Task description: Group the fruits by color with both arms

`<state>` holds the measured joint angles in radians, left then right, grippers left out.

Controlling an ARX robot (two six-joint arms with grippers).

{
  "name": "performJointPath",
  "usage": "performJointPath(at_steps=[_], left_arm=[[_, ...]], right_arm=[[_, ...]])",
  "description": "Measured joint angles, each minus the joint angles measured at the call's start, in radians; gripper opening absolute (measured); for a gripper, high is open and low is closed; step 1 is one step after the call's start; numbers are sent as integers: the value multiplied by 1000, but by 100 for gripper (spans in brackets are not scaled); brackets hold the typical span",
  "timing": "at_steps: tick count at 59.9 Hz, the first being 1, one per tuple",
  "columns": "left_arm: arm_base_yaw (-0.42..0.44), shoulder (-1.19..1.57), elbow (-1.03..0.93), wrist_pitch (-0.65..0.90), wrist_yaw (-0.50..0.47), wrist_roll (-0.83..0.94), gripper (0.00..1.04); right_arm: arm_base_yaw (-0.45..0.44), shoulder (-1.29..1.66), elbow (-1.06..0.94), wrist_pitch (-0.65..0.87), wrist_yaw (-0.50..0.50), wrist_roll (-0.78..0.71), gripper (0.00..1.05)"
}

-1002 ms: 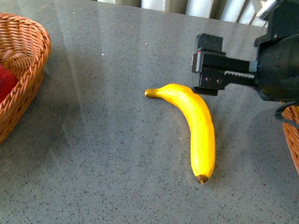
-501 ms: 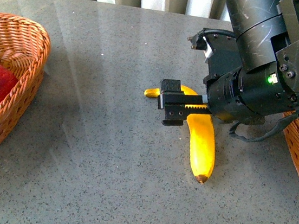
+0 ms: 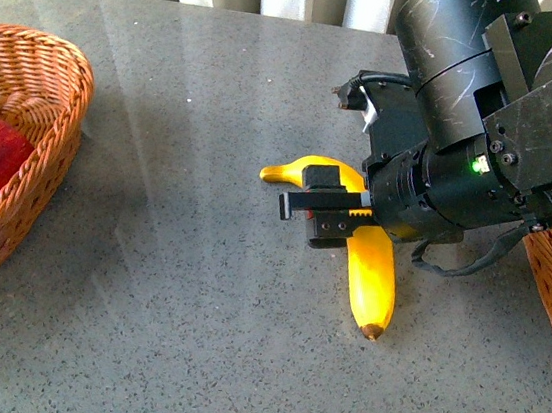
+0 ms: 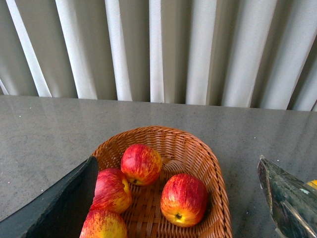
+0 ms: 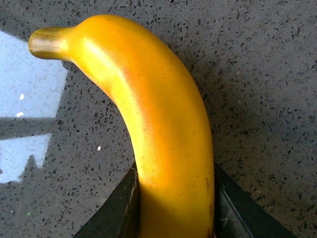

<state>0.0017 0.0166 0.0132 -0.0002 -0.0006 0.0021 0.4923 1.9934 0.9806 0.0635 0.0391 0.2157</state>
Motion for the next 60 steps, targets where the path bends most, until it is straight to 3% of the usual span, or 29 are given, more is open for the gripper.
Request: performJointPath(at_steps=[11,17,26,42,47,60], left_arm=[[0,0,0,0,0,0,96],[0,0,0,0,0,0,96],[0,0,0,0,0,0,96],[0,0,0,0,0,0,96],[0,0,0,0,0,0,96],[0,0,0,0,0,0,96]], right_arm=[[-11,-167,-61,39,2,36,28],[-62,-355,-113,60,8,43,28],[-282,-565,-208,38,-29,24,28],[-608,-526,-290,68,-76,-73,28],[-665,-499,-304,75,-78,-86,28],[-693,-478,-337,94,-93,-100,28]])
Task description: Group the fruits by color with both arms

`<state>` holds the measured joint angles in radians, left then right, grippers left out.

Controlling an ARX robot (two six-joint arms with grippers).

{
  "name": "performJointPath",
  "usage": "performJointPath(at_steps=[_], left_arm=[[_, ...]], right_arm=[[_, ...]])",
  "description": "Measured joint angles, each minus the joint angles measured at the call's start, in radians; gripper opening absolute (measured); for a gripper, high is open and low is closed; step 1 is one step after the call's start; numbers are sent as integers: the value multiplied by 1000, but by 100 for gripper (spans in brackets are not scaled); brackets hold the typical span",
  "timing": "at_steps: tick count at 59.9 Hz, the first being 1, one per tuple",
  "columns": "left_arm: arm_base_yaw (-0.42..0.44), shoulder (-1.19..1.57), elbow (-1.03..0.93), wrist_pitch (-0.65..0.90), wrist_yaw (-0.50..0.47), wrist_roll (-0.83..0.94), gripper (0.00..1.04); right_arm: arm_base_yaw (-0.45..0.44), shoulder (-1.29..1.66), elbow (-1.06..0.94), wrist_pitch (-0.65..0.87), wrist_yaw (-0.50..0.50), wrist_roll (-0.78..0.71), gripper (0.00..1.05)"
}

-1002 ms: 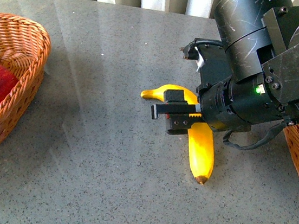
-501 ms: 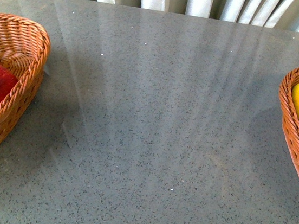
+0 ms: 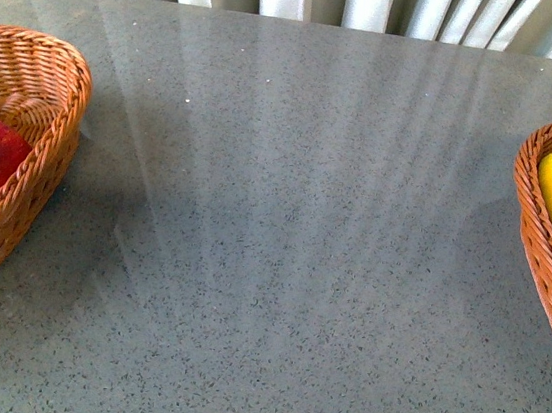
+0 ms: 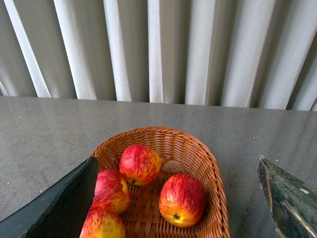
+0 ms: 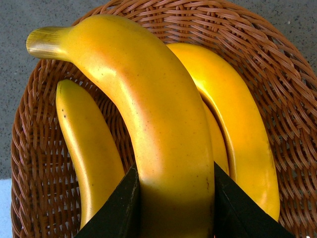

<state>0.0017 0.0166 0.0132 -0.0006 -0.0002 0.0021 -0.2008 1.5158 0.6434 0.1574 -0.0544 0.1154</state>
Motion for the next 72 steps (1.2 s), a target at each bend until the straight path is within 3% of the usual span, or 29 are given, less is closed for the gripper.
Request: performJointPath(at_steps=[5,26,37,41,45,50,68,72], left_arm=[[0,0,0,0,0,0,96],[0,0,0,0,0,0,96],[0,0,0,0,0,0,96],[0,0,0,0,0,0,96],[0,0,0,0,0,0,96],[0,0,0,0,0,0,96],[0,0,0,0,0,0,96],[0,0,0,0,0,0,96]], right_arm=[[-1,6,-8,9,-6,-1,35],[13,-102,-85,98,-46,2,95],[23,-162,-99,118,-62,4,96],[31,-106,-235,548,-97,-56,81],[45,-89,-332,787,-93,-76,70],[63,-112,-404,959,-77,-91,56],[116,-356,-534,874,-23,-108,2],[132,-407,-552,843,1,-111,2]])
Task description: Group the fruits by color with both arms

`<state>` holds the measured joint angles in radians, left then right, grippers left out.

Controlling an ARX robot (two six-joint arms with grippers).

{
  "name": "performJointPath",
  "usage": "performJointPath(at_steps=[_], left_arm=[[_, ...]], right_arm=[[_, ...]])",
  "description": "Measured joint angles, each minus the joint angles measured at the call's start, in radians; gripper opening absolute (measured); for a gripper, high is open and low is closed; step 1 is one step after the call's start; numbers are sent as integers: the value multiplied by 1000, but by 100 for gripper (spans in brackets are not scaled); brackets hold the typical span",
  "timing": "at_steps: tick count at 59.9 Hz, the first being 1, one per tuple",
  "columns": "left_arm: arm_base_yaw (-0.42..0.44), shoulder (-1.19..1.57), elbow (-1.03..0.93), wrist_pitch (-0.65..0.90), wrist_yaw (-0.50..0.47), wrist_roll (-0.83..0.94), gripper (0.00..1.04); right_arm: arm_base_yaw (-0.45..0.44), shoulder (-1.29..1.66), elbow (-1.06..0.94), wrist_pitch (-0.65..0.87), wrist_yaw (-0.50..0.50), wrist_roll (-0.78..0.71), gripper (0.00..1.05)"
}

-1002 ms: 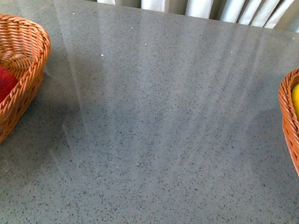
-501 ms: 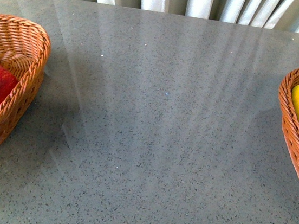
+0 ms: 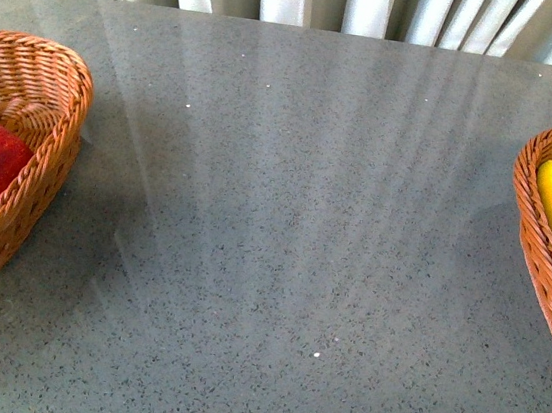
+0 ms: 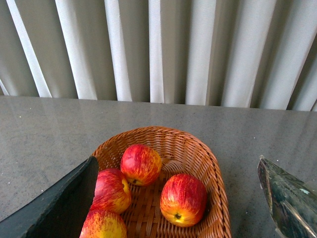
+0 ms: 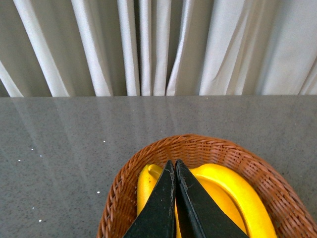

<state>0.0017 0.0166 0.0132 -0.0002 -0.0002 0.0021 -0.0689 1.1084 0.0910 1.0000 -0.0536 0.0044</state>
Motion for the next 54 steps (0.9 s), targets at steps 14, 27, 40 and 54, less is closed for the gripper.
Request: performJointPath(at_steps=[14,27,40,54], left_arm=[[0,0,0,0,0,0,96],[0,0,0,0,0,0,96],[0,0,0,0,0,0,96],[0,0,0,0,0,0,96]], right_arm=[[64,-190,-48,-140,53,-1,2],[64,-349,-71,-274,54,-1,2],[65,-502,-72,-409,53,-1,2],[65,-633,-72,-530,54,-1,2]])
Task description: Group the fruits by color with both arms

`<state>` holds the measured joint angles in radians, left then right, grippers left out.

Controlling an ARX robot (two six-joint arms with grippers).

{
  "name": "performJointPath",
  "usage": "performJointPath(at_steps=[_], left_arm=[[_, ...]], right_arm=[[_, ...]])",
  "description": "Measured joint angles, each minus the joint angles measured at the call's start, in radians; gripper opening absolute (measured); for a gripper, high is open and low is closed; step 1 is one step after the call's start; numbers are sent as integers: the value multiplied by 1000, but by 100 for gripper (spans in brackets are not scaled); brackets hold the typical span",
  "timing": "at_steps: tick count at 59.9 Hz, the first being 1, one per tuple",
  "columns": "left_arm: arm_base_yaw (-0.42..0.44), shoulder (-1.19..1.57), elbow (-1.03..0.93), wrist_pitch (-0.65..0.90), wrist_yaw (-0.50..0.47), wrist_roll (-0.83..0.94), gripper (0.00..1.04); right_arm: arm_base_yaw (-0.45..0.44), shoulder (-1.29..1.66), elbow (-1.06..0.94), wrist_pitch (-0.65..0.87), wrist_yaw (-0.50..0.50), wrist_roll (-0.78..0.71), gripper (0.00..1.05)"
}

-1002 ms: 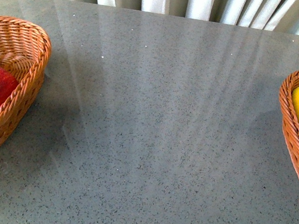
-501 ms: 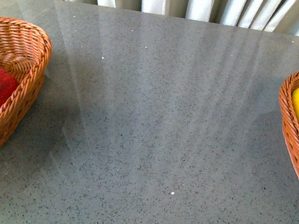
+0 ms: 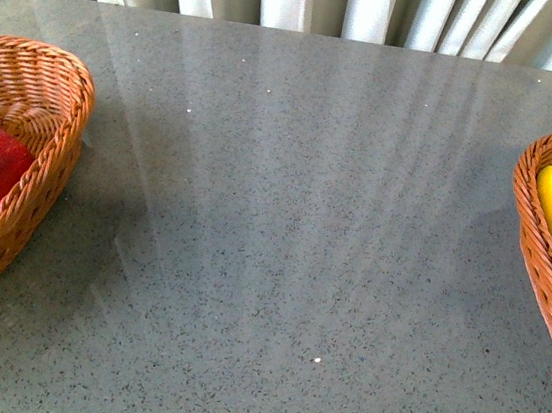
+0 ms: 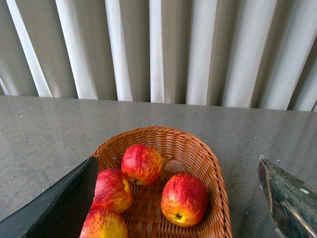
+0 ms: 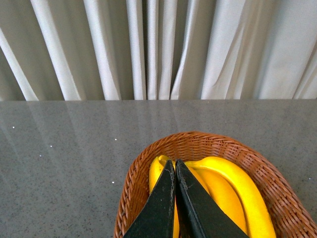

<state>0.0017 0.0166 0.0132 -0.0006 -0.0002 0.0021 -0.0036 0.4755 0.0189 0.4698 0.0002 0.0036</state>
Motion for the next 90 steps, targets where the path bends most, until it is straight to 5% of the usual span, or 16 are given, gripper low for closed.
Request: performJointPath(at_steps=[48,53,74,90], left_arm=[[0,0,0,0,0,0,96],[0,0,0,0,0,0,96],[0,0,0,0,0,0,96],[0,0,0,0,0,0,96]], right_arm=[[0,-300,0,-294,0,0,2],[1,-437,0,-457,0,0,2],[2,-469,0,-468,0,0,2],[2,-469,0,-468,0,-1,48]])
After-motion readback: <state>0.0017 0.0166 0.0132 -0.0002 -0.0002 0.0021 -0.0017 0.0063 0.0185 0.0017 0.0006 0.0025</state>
